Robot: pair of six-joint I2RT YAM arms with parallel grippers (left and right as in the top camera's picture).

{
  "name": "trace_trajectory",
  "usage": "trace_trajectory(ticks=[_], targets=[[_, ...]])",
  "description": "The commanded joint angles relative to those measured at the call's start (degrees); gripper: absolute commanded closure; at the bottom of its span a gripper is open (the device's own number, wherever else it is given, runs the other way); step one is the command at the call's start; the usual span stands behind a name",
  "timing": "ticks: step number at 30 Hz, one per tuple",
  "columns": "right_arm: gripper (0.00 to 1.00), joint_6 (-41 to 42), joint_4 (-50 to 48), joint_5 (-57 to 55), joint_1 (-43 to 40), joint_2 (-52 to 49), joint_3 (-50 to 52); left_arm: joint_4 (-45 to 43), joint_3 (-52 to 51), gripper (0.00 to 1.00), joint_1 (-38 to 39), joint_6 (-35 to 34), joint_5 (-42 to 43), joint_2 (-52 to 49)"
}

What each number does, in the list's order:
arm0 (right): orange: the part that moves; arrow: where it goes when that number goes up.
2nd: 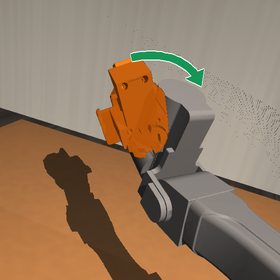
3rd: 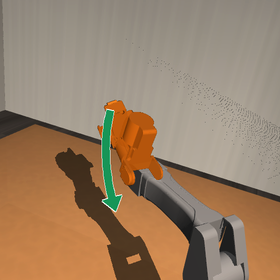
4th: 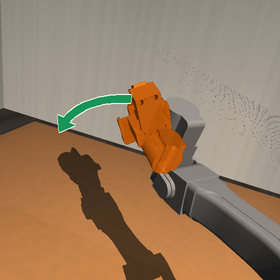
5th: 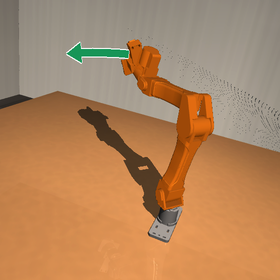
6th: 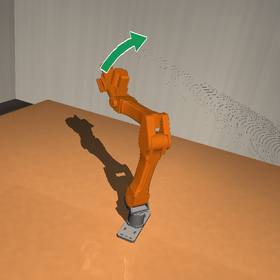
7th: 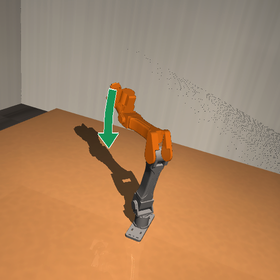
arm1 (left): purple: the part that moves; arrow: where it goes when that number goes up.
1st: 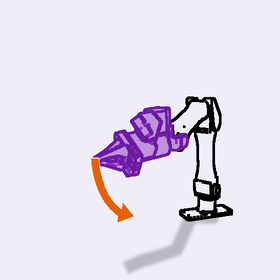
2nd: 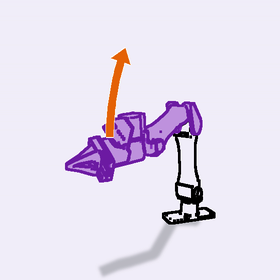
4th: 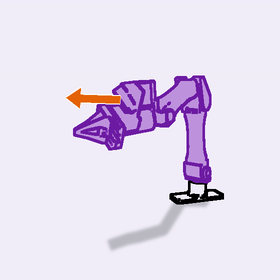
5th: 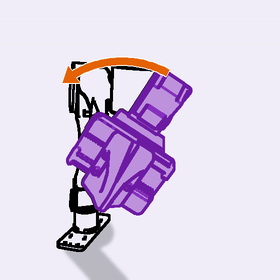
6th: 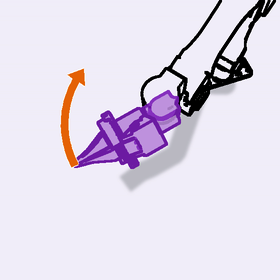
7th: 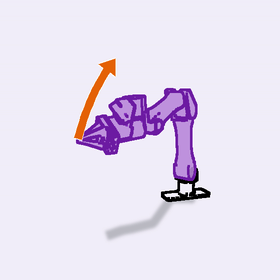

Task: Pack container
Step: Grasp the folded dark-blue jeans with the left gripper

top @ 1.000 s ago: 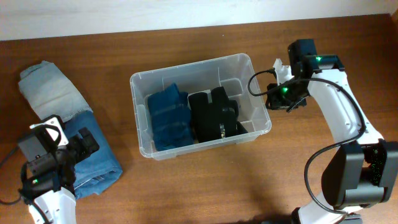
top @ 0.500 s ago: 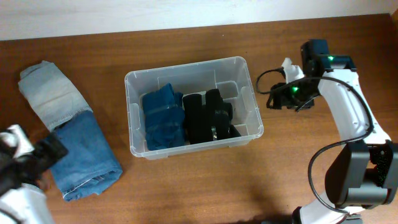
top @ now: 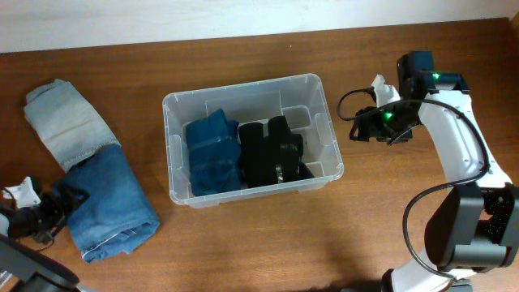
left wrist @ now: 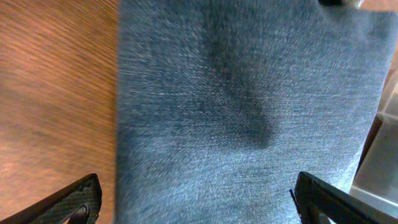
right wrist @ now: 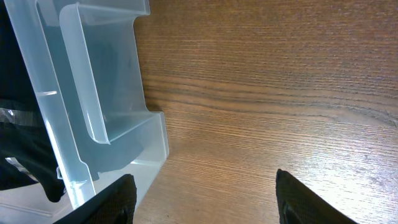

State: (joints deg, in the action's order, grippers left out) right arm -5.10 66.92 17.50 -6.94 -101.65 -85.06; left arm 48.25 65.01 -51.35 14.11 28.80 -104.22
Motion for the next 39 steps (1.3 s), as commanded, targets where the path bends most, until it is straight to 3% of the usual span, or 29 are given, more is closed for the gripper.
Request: trace_trajectory(ticks=[1, 10, 12, 15, 17, 18, 26, 32, 39], targets=[[0.35, 0.0, -0.2, 0.7, -0.3, 0.3, 0.1, 0.5, -0.5, 0.02, -0.1, 3.4, 1.7, -2.4], [0.35, 0.0, -0.2, 0.7, -0.3, 0.3, 0.1, -1.6, -3.8, 0.02, 2.0, 2.2, -1.0, -3.9], [0.35, 0.0, -0.2, 0.7, -0.3, 0.3, 0.1, -2.5, -5.3, 0.08, 3.5, 2.2, -1.0, -4.9], [0.35, 0.0, 0.0, 0.7, -0.3, 0.3, 0.1, -2.8, -5.8, 0.41, 4.7, 2.2, 0.0, -5.4], [0.35, 0.0, 0.0, 0.7, -0.3, 0.3, 0.1, -2.8, -5.7, 0.76, 4.7, 2.2, 1.6, -5.4], [0.35, 0.0, 0.0, 0.7, -0.3, 0.3, 0.1, -2.5, -5.7, 0.99, 4.7, 2.3, 2.1, -5.4], [0.35, 0.0, 0.0, 0.7, -0.3, 0.3, 0.1, 6.1, -0.4, 0.99, 4.7, 5.5, 13.8, -2.3], [0.35, 0.0, 0.0, 0.7, -0.3, 0.3, 0.1, 17.6, 11.2, 1.00, 4.7, 6.6, 20.6, 9.5], [0.35, 0.0, 0.0, 0.7, -0.3, 0.3, 0.1, 20.1, 25.9, 0.99, 10.8, -2.7, 22.0, 20.5]])
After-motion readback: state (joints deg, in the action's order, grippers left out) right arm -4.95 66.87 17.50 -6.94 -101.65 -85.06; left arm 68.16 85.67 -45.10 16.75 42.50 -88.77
